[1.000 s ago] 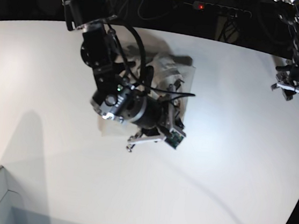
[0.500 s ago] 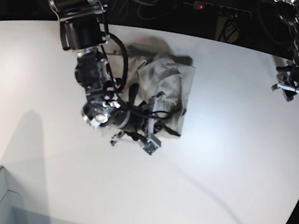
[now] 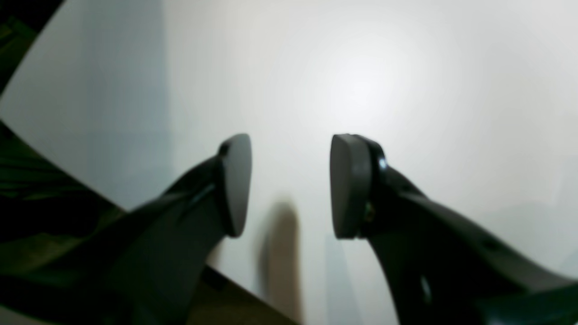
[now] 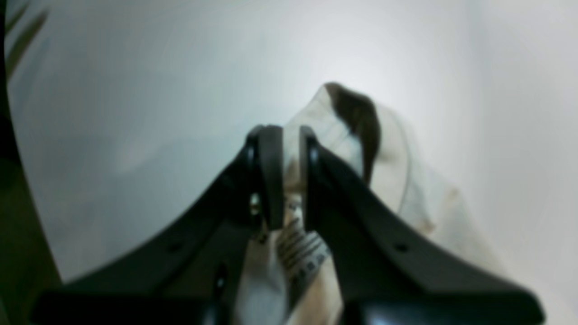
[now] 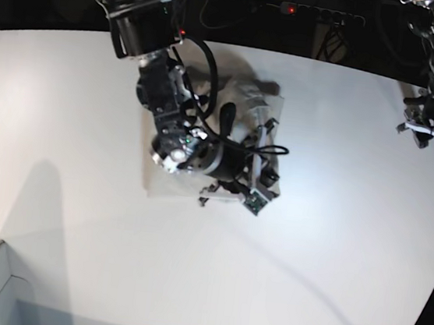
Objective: Layout the t-shirt on the table in an organized manner, then fold the t-shirt properly
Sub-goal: 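Press and tuck the stack's edge fabric with the right gripper, then smooth the stack's collar edge with the right gripper, then withdraw it, then grasp the stack's hem edge with the left gripper and tuck it under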
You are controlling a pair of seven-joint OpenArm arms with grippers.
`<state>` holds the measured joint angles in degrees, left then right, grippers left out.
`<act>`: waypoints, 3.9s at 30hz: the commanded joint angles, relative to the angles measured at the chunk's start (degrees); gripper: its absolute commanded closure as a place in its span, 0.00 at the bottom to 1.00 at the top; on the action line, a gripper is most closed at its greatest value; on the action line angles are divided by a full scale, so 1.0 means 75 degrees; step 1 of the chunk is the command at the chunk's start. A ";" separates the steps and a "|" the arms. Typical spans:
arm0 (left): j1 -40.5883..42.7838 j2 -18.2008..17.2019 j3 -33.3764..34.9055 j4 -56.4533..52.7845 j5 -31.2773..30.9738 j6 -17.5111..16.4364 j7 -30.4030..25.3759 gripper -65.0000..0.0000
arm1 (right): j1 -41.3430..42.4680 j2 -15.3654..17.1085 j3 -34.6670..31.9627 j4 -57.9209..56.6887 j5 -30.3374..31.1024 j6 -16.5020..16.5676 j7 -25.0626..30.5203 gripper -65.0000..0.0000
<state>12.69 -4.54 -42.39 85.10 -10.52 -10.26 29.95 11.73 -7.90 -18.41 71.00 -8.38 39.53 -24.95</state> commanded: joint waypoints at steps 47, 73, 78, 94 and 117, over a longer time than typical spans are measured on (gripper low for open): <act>-0.0127 -0.0022 0.0594 0.0568 -0.4264 -0.1240 0.2494 0.31 | -0.3961 0.1739 0.0890 0.4945 0.0162 0.0063 -0.0922 0.91; -0.2436 -0.0046 0.5869 -0.3347 -0.4909 -0.1216 0.0923 0.66 | -0.4969 0.1786 0.4419 0.5203 0.0162 0.0063 -0.0852 0.91; -0.3257 -0.0210 0.6795 -0.4343 -0.4639 -0.1216 0.0888 1.00 | -0.5039 0.1692 0.4829 0.5355 0.0174 0.0063 -0.0852 0.91; -0.5742 0.0107 1.0476 -0.4753 -0.0572 -0.2998 0.0865 1.00 | -0.4945 0.1153 0.6845 0.5402 0.0186 0.0063 -0.0852 0.91; -0.5847 0.1805 1.1413 -0.5714 0.3062 -0.3443 -0.0765 1.00 | -0.5027 0.0661 0.7877 0.5402 0.0186 0.0063 -0.0852 0.91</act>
<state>-29.93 8.16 43.27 41.67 12.64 -35.81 24.53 -25.71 -3.07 40.38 110.37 -7.51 39.46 -32.36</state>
